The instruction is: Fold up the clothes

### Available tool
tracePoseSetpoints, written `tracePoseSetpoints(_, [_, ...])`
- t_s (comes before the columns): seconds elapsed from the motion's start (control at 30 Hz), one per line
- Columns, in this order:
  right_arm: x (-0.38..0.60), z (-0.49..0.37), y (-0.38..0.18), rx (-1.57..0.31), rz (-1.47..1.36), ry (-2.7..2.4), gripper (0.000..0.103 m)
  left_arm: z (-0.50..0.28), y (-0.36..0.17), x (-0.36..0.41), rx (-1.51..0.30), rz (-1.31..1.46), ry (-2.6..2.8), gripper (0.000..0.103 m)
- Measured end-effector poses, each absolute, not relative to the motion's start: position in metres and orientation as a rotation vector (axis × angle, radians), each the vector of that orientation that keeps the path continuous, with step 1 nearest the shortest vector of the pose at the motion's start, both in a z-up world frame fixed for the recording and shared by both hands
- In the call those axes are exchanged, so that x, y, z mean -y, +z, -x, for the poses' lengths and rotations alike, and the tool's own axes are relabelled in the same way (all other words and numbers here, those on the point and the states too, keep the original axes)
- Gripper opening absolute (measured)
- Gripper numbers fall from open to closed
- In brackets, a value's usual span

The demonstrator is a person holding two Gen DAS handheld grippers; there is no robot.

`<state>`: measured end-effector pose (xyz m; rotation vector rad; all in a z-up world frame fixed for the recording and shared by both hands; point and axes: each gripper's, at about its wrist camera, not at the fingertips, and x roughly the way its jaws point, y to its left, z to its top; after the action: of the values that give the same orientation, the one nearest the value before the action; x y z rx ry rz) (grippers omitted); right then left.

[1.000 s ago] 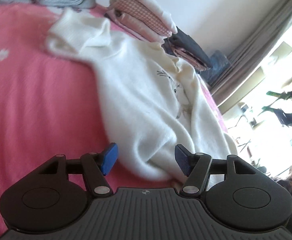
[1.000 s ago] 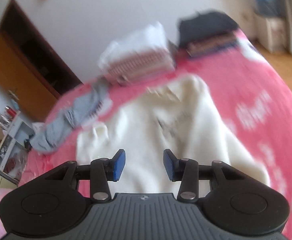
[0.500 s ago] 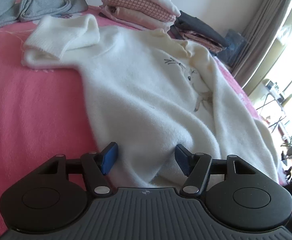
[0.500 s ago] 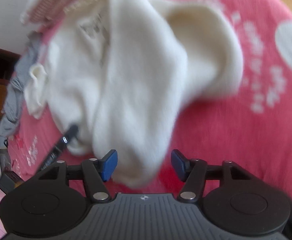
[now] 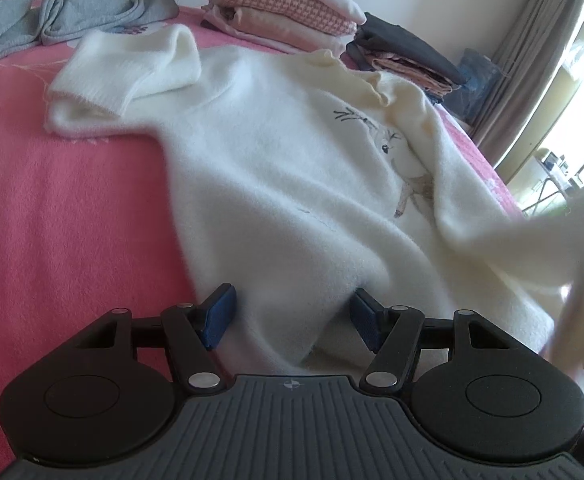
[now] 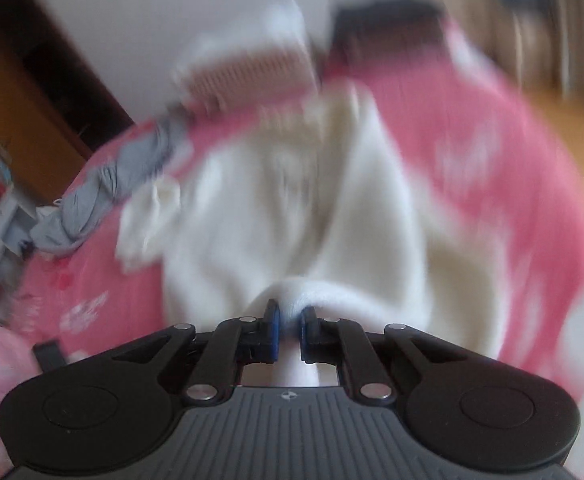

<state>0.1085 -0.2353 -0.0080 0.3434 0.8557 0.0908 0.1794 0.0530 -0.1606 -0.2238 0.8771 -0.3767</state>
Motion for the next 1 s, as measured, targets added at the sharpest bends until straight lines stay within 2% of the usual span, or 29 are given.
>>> tracePoseSetpoints(0.3, [0.305,-0.238,0.043,-0.452,0.013,-0.183,0.010,-0.179,-0.160,-0.054,-0.881,0.215,-0.382,0.063])
tracePoseSetpoints(0.5, [0.349,-0.311,0.031,-0.351,0.011,-0.327,0.010,-0.181,-0.160,-0.055,-0.892,0.215,-0.389,0.063])
tracePoseSetpoints(0.63, [0.372,-0.347,-0.025,-0.430,-0.033,-0.351,0.010,-0.182,-0.160,-0.055,-0.902,0.217,-0.395,0.063])
tracePoseSetpoints(0.73, [0.387,-0.373,-0.092,-0.658,-0.112,-0.271,0.012,-0.182,-0.160,-0.055,-0.904,0.214,-0.401,0.063])
tracePoseSetpoints(0.8, [0.394,-0.383,-0.135,-0.804,-0.158,-0.224,0.022,-0.181,-0.160,-0.055,-0.902,0.216,-0.402,0.063])
tracePoseSetpoints(0.83, [0.396,-0.383,-0.154,-0.873,-0.177,-0.207,0.033,-0.181,-0.161,-0.056,-0.900,0.220,-0.401,0.063])
tracePoseSetpoints(1.0, [0.371,-0.328,-0.136,-0.823,-0.125,-0.147,0.048,-0.178,-0.161,-0.060,-0.888,0.259,-0.397,0.063])
